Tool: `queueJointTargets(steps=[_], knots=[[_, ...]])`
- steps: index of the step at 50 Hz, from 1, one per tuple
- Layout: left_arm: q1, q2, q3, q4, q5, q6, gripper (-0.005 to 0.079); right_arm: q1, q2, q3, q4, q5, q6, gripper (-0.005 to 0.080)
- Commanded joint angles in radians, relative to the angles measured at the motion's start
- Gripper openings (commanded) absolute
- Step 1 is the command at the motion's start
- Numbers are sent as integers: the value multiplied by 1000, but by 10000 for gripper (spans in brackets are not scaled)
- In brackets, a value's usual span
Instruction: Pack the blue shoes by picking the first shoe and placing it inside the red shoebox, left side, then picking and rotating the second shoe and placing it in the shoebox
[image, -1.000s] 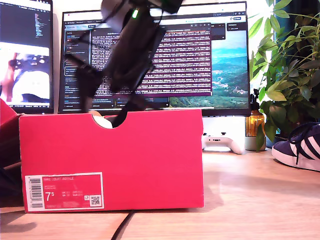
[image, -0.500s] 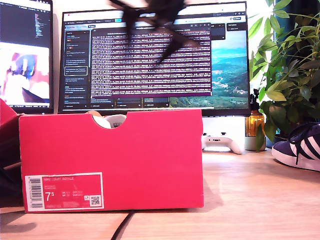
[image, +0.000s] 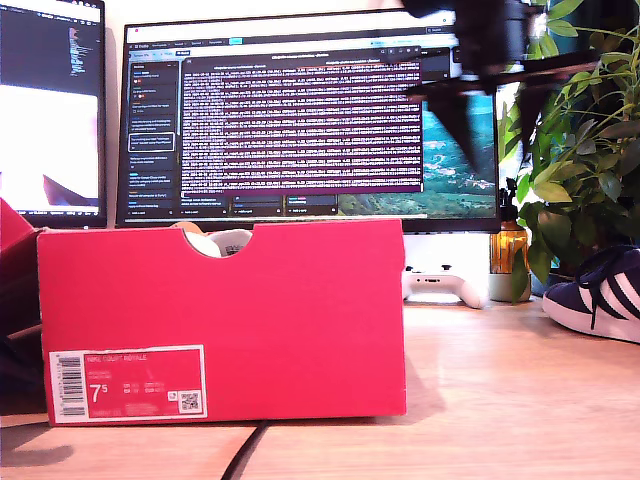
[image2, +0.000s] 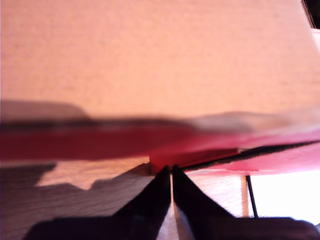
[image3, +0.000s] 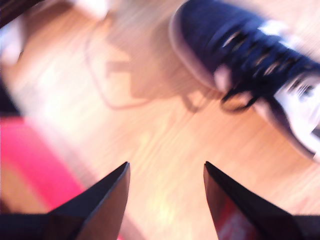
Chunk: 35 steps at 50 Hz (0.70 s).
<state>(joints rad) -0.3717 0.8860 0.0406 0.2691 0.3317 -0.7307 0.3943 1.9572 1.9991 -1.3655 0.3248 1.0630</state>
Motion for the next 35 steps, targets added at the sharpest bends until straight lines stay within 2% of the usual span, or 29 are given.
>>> queueJointTargets(steps=[1, 5, 11, 14, 35], knots=[[-4, 4, -19, 7, 0, -2, -19, 1, -4, -8, 1, 3, 12, 430], [-4, 4, -19, 7, 0, -2, -19, -11, -6, -8, 0, 16, 8, 462], [-3, 4, -19, 7, 0, -2, -19, -43, -12, -19, -3, 24, -50, 612], [-3, 4, -19, 7, 0, -2, -19, -57, -20, -36, -3, 17, -49, 655], [-3, 4, -19, 7, 0, -2, -19, -156, -224, -284, -3, 16, 101, 663]])
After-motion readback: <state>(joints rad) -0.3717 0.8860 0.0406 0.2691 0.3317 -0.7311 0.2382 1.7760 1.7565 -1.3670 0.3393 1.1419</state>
